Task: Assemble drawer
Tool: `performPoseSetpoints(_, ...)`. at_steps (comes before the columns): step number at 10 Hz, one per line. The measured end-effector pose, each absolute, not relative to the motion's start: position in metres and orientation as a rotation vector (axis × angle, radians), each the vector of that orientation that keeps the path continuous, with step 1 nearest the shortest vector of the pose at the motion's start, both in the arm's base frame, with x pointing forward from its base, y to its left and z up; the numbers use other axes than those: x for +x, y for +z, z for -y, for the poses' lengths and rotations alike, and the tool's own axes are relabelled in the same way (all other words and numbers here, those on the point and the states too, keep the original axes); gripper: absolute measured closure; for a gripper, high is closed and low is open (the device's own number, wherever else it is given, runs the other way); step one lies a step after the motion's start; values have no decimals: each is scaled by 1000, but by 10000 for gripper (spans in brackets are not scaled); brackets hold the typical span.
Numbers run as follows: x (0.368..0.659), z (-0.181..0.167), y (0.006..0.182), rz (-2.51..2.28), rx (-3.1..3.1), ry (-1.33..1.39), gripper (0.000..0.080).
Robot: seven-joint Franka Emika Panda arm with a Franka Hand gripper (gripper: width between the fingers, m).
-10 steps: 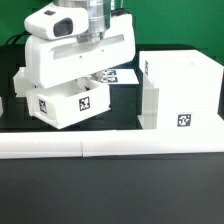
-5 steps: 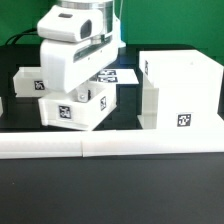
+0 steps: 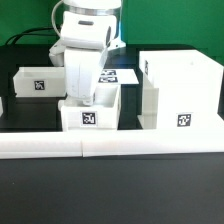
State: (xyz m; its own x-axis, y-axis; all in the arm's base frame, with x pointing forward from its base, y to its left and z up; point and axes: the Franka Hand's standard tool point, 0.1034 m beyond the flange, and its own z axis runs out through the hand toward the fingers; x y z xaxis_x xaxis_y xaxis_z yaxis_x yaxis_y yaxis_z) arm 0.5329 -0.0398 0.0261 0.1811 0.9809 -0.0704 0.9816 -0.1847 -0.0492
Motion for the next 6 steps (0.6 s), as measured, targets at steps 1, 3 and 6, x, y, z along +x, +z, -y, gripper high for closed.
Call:
performPoseSetpoints(1,534,39,25,-2017,2383,-116,758)
performPoseSetpoints(3,535,37,24,-2023,2357,-88,758)
performPoseSetpoints(6,535,33,20,-2083,2282,-85,758)
